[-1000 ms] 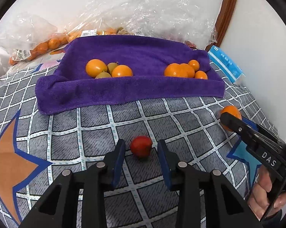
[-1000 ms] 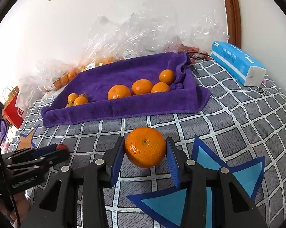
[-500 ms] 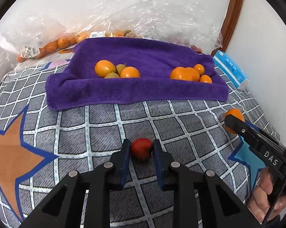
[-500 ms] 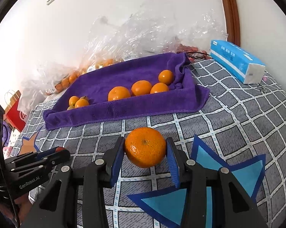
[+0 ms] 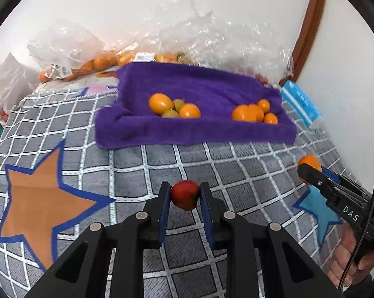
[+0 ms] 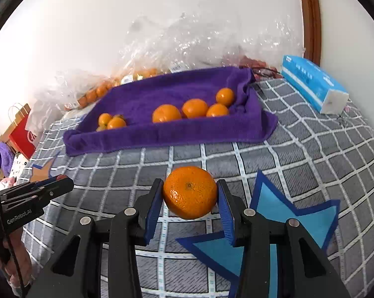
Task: Organize fruits
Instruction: 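Carry the red fruit and the large orange over the purple towel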
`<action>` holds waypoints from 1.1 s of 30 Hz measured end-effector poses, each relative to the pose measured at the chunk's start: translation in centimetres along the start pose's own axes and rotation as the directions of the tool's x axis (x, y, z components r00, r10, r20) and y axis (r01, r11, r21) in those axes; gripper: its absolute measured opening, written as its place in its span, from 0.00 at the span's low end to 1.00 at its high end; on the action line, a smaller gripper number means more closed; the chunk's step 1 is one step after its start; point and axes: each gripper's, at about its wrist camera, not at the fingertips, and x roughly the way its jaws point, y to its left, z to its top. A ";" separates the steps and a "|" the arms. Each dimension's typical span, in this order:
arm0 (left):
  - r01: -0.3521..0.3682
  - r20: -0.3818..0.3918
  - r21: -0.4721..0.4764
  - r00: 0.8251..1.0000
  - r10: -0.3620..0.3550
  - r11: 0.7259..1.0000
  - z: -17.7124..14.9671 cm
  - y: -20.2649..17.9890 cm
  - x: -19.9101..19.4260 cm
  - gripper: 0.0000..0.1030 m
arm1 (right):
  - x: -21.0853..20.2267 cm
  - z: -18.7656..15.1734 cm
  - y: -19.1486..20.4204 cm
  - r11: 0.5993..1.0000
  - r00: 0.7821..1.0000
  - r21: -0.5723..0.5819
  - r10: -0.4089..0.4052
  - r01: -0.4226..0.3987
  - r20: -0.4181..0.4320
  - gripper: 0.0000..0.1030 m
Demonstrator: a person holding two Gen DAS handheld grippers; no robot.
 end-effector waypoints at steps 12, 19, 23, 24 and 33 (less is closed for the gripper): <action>0.018 0.062 -0.061 0.998 -0.015 0.998 1.7 1.6 -4.9 0.22 | -5.1 3.7 4.0 0.995 0.998 -0.102 0.008 -0.001 0.060 0.42; 0.020 0.091 -0.076 0.996 -0.013 0.997 3.5 1.9 -6.2 0.22 | -5.4 5.0 5.4 0.994 0.997 -0.103 0.031 -0.024 0.065 0.42; 0.033 0.101 -0.101 0.995 -0.022 0.994 4.4 2.2 -6.5 0.22 | -5.2 5.6 5.5 0.997 0.997 -0.062 0.052 -0.049 0.053 0.42; 0.036 0.105 -0.100 0.994 -0.026 0.994 4.7 2.2 -6.5 0.22 | -5.1 5.7 5.6 0.997 0.997 -0.059 0.053 -0.050 0.051 0.42; 0.035 0.118 -0.096 0.993 -0.023 0.995 6.9 2.0 -6.1 0.22 | -4.2 7.4 5.1 0.998 0.997 -0.032 0.054 -0.052 0.051 0.42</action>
